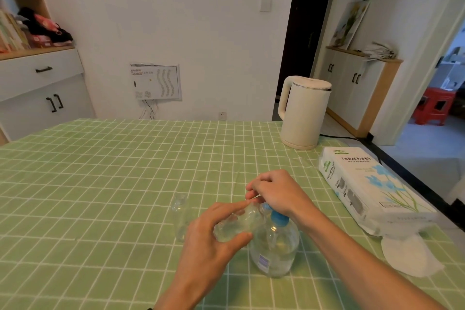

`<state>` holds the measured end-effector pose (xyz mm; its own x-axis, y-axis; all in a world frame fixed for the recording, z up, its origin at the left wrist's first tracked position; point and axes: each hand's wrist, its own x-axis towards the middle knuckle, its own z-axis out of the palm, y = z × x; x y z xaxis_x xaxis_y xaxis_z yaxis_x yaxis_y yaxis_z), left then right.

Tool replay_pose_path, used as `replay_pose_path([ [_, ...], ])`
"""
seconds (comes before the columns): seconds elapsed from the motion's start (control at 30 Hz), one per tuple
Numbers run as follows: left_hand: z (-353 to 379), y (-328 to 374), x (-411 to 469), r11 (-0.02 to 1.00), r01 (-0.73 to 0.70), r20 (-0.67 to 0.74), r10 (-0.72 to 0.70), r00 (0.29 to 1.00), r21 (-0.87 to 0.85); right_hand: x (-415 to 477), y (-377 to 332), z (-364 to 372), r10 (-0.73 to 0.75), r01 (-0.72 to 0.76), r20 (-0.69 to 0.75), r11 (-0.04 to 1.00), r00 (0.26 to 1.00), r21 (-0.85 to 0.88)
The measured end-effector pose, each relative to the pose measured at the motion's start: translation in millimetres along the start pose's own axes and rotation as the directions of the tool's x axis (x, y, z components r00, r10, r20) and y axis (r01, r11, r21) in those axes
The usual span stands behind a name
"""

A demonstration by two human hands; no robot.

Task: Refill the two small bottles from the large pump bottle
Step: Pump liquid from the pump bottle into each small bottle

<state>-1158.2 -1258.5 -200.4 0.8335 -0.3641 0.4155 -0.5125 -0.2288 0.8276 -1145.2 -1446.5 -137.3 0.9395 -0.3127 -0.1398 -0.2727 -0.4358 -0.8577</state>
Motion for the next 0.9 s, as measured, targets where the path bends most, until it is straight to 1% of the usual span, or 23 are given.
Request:
replay_pose_path([
  [0.23,0,3,-1,1.0,-0.004,-0.006,0.004,1.0,0.021,-4,-4,0,-0.002,0.002,0.003,0.999,1.0,-0.038],
  [0.4,-3,4,0,0.999,-0.028,-0.007,0.028,1.0,0.018,-5,-11,-4,-0.088,0.083,-0.038,0.989,0.995,-0.119],
  [0.47,-3,5,0,1.0,-0.026,-0.008,0.026,1.0,0.015,-4,-10,-3,-0.095,0.091,-0.038,0.992,0.995,-0.086],
  [0.6,-2,2,1,1.0,-0.022,-0.009,0.022,1.0,0.002,0,-5,-2,-0.056,0.057,-0.026,0.998,0.998,0.017],
  [0.73,0,0,-1,1.0,-0.017,-0.002,0.017,1.0,0.013,0,1,1,-0.014,0.014,0.003,1.0,1.0,0.011],
  [0.9,0,-1,-2,1.0,-0.022,-0.012,0.023,1.0,0.016,-2,0,1,-0.013,0.013,-0.019,1.0,1.0,0.012],
])
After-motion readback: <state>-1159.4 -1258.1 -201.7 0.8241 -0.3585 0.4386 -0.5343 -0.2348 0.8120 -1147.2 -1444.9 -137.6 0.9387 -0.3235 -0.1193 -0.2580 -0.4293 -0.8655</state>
